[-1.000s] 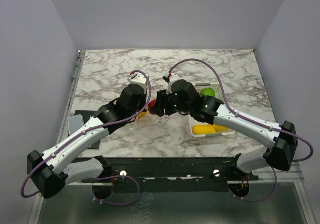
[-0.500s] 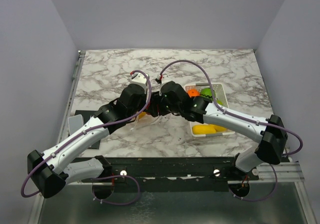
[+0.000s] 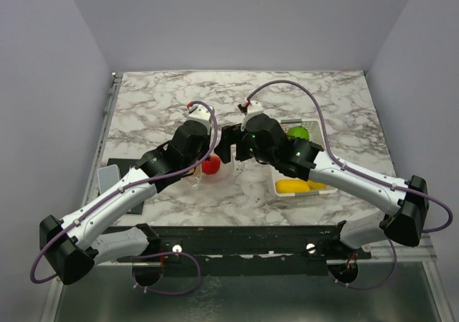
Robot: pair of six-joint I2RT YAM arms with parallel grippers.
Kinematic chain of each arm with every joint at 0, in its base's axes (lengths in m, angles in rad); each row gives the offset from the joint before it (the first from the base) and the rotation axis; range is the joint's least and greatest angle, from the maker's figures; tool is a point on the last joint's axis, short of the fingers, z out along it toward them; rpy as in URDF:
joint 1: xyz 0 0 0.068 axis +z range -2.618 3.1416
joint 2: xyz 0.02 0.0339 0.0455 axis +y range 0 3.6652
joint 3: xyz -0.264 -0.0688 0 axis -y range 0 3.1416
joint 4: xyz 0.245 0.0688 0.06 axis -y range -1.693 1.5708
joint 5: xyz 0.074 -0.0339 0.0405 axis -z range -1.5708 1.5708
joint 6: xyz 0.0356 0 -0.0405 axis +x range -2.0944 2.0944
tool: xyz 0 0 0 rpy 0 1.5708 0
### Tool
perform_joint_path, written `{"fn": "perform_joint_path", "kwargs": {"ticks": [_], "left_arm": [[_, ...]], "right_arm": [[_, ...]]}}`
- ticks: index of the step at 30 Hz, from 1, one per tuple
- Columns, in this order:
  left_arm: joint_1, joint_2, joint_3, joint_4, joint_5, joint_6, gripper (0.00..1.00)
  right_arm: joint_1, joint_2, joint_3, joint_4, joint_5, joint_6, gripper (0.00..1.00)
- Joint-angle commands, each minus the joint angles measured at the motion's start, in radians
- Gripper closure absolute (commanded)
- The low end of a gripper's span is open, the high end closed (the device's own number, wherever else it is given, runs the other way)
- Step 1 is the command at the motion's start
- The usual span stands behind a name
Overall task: Place the food in the zip-top bag and seal the zipper
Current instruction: Place the fake fruit in the zipper food storage bag, then adjust the zipper food storage bag at the center of the board.
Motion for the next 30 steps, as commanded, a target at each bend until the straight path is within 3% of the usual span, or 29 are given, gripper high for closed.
{"fn": "perform_joint_path", "kwargs": {"ticks": [1,7,16,30], "left_arm": [[0.005,0.007,-0.013,0.016,-0.002,0.009,1.0],[0.005,0.006,-0.013,0.016,-0.002,0.01,1.0],[0.004,0.007,-0.013,0.016,0.004,0.01,1.0],[0.006,0.001,-0.013,0.016,0.003,0.01,1.0]], "right_arm": [[0.007,-0.073,-0.038,0.001,0.058,0.059,0.16],[0.007,-0.121,-0.102,-0.035,0.087,0.19,0.25],[0.007,-0.105,-0.252,0.072,0.058,0.394,0.39],[0.007,0.005,-0.273,0.168,-0.004,0.489,0.54]]}}
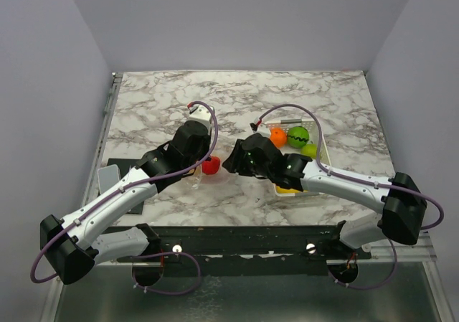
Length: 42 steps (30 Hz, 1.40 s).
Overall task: Place the food in the zip-top bag and seal the zipper
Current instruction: Adjust the zipper food storage bag at the center of the board.
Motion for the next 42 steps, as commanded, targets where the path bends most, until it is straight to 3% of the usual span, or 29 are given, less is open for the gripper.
{"fn": "perform_joint_path", "kwargs": {"ticks": [1,11,17,27,42], "left_arm": [[0.005,-0.003,-0.011,0.016,0.004,0.011,1.0],[0.006,-0.001,-0.01,0.016,-0.001,0.009,1.0],[0.004,0.0,-0.008,0.016,-0.004,0.005,1.0],[0.005,-0.035,0.074,-0.069,0.006,0.0,1.0],[0.005,-0.012,0.343,-0.223,0.124,-0.016,1.0]], "right_arm": [[0.008,0.035,-0.021,0.062,-0.038,0.043,0.55],[0.007,0.078,-0.047,0.117,-0.082,0.075,0.69],[0.007,0.065,-0.034,0.104,-0.076,0.057,0.99],[0.007,-0.068,0.064,-0.033,0.043,-0.116,0.99],[0.007,-0.214,0.297,-0.317,0.148,-0.35,0.99]]}}
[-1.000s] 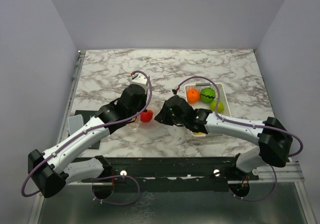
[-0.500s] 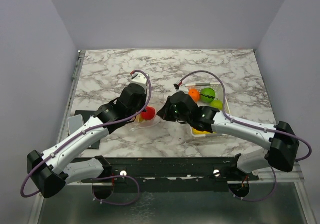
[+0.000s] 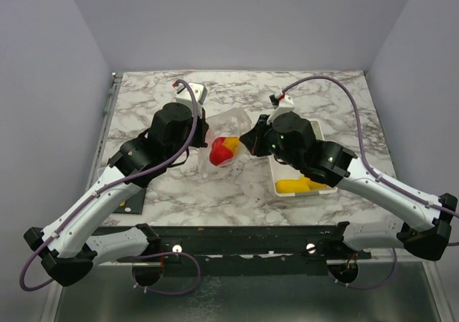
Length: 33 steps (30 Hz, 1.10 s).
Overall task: Place the food in the zip-top bag and seal the zipper
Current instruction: Adjust the zipper food storage bag at the center of the board.
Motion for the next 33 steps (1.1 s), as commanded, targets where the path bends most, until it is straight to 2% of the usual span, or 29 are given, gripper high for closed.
{"fn": "perform_joint_path", "kwargs": {"ticks": [1,3,6,9,12,15,23,28,33], "left_arm": [[0.005,0.004,0.043,-0.048,0.065,-0.028,1.0],[0.006,-0.001,0.006,-0.035,0.078,-0.053,1.0],[0.005,-0.007,-0.14,0.038,0.062,-0.102,1.0],[0.006,0.03,-0.3,0.12,0.048,-0.154,1.0],[0.007,0.089,-0.375,0.168,0.07,-0.189,1.0],[0.006,0.117,-0.344,0.17,0.096,-0.182,1.0],[0.006,-0.013,-0.175,0.148,0.109,-0.143,1.0],[0.007,-0.013,-0.225,0.146,0.067,-0.155,1.0],[0.007,0.042,-0.275,0.15,0.095,-0.183,1.0]], "right_arm": [[0.007,-0.041,0.05,-0.136,0.074,-0.078,0.99],[0.007,-0.057,0.02,-0.138,0.086,-0.072,0.99],[0.003,-0.05,-0.075,-0.097,0.09,-0.046,0.99],[-0.007,0.006,-0.155,-0.063,0.069,-0.009,0.99],[-0.022,0.063,-0.191,-0.041,0.055,-0.001,0.99],[-0.027,0.084,-0.156,-0.071,0.06,-0.014,0.99],[-0.027,-0.002,0.007,-0.151,0.129,-0.082,0.99],[-0.033,0.012,-0.018,-0.136,0.175,-0.088,0.99],[-0.062,0.071,-0.068,-0.112,0.127,-0.066,0.99]]}}
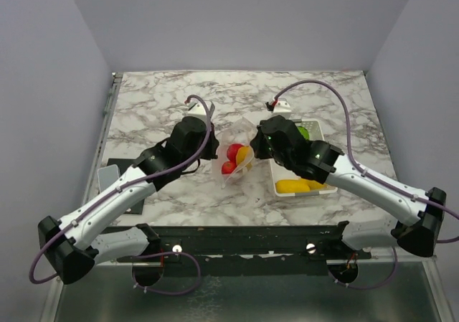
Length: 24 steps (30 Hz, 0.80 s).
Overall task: Place the food in the zip-top bag and seal the zipper
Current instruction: Adjust the zipper food storage bag at the center of the board.
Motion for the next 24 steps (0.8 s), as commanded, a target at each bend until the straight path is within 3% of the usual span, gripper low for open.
{"fn": "perform_joint_path", "kwargs": {"ticks": [1,12,19,24], "left_arm": [[0.005,0.063,-0.059,-0.024,0.008,-0.023,1.0],[0.008,0.043,0.072,-0.089,-0.058,0.048,1.0],[0.007,0.052,0.171,-0.164,-0.116,0.099,1.0],[0.008,0.066,0.154,-0.167,-0.124,0.105,1.0]], "right_arm": [[-0.025,0.055,-0.056,-0.002,0.0,0.005,0.99],[-0.035,0.069,0.02,0.014,-0.059,-0.021,0.99],[-0.068,0.124,0.046,0.072,-0.16,-0.013,0.99],[-0.111,0.172,-0.002,0.151,-0.264,0.019,0.99]]}}
